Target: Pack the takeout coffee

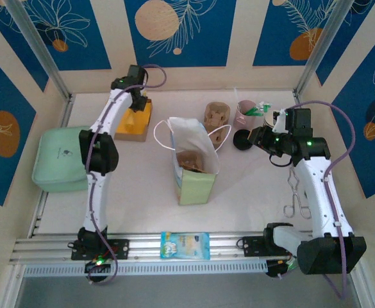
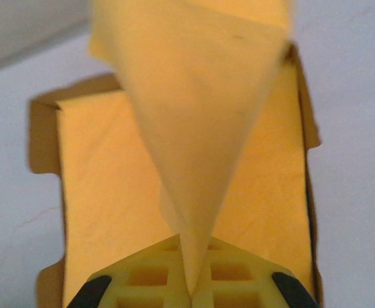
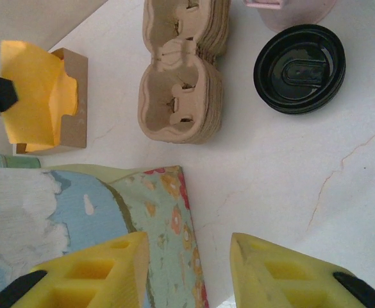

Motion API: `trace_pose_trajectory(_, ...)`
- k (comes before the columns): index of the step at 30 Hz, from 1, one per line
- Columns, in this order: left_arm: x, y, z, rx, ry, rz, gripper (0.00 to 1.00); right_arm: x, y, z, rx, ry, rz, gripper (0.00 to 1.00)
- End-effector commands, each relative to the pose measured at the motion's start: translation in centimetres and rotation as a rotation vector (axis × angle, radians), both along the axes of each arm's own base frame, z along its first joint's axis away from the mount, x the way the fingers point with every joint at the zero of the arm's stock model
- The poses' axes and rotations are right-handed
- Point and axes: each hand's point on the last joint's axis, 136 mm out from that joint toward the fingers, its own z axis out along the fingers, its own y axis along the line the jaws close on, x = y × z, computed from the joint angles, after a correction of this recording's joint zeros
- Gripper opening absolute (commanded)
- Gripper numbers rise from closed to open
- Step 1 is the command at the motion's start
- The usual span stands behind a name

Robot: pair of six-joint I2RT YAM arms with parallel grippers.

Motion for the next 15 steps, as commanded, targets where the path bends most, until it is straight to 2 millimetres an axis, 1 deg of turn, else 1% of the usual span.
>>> trace_pose_trajectory(1, -1.0, -0.2, 6.8, -0.132, -0.106, 0.004, 0.00, -0.8, 0.3, 0.4, 0.006, -0.005, 0.012, 0.38)
trace_pose_trajectory(4, -1.3, -1.3, 9.5, -0.238, -0.157, -0.030, 0.00, -1.0, 0.3, 0.6, 0.008, -0.010, 0.013, 0.37)
trace_pose_trajectory(8, -1.7, -3.6, 13.3, -0.454, -0.240, -0.098, 0.01, -1.2, 0.3, 0.7, 0.005, -0.017, 0.013, 0.37)
trace_pose_trajectory(10, -2.0, -5.3, 15.7, -0.562, -0.279, -0.155, 0.01, -1.4, 0.2, 0.8, 0.003, -0.021, 0.012, 0.36)
trace_pose_trajectory(15, -3.4, -9.5, 22.8, -0.857, -0.380, -0.323, 0.02, -1.6, 0.1, 0.8, -0.004, -0.026, 0.011, 0.36)
